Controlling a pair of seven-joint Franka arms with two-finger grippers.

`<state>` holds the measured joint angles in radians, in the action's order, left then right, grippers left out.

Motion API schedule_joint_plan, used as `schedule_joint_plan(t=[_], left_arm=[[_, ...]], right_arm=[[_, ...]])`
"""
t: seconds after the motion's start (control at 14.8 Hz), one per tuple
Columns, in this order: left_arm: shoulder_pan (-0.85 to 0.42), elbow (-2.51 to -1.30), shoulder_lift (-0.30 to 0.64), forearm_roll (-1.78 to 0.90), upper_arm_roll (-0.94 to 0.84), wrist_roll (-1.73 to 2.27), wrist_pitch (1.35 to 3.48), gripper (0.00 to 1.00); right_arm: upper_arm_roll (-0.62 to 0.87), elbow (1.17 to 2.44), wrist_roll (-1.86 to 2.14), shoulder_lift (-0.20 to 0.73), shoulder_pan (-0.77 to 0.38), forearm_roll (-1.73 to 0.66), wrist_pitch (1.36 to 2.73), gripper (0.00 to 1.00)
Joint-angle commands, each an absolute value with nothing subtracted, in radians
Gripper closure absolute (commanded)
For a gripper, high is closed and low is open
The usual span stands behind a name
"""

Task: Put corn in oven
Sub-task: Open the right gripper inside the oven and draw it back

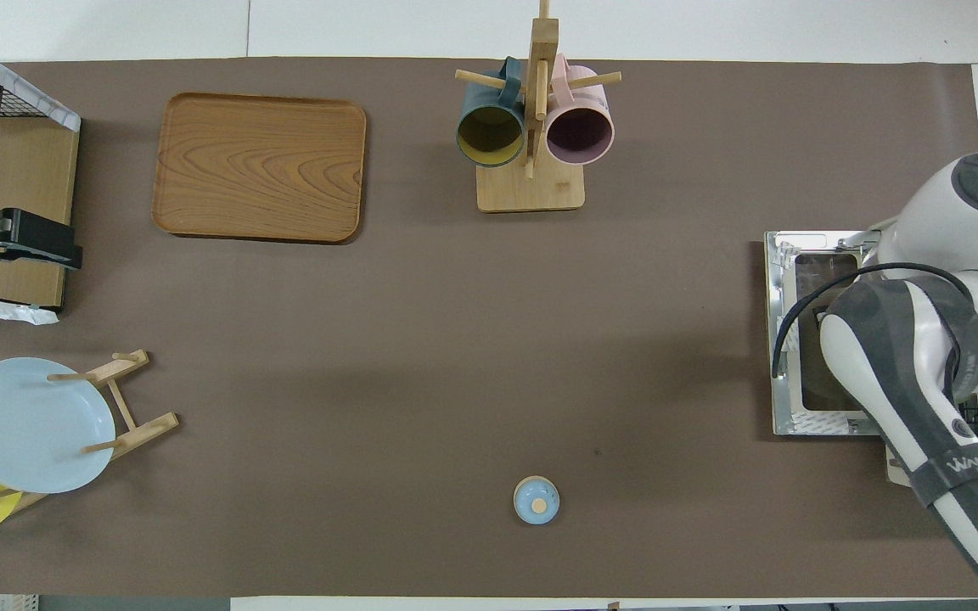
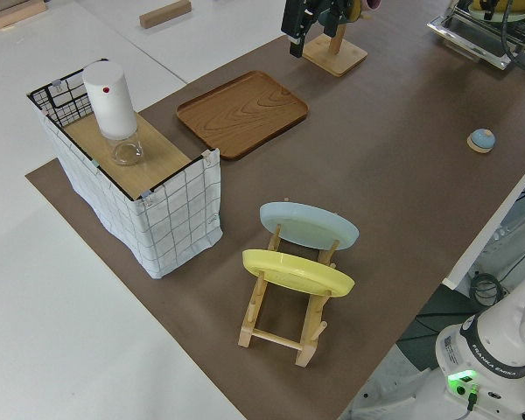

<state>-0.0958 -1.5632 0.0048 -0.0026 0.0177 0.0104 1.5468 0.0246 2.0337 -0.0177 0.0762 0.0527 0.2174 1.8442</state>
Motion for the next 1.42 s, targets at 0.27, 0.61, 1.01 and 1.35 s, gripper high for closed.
schedule_joint_plan(t=[0.27, 0.61, 1.01, 1.35], left_arm=[[-0.087, -1.58, -0.014, -0.002, 0.014, -0.002, 1.549, 0.0], [-0.086, -1.58, -0.014, -0.002, 0.015, -0.002, 1.549, 0.0], [-0.086, -1.58, -0.014, -0.002, 0.015, -0.002, 1.549, 0.0], [-0.086, -1.58, -0.014, -0.002, 0.015, -0.002, 1.549, 0.0]], right_arm=[[0.037, 2.166, 0.047, 0.017, 0.113, 0.232, 1.974, 0.69], [0.038, 2.158, 0.081, 0.02, 0.118, 0.23, 1.973, 0.67], [0.048, 2.122, 0.069, 0.031, 0.083, 0.224, 1.957, 0.6], [0.049, 2.121, -0.05, 0.023, -0.04, 0.21, 1.94, 0.56]])
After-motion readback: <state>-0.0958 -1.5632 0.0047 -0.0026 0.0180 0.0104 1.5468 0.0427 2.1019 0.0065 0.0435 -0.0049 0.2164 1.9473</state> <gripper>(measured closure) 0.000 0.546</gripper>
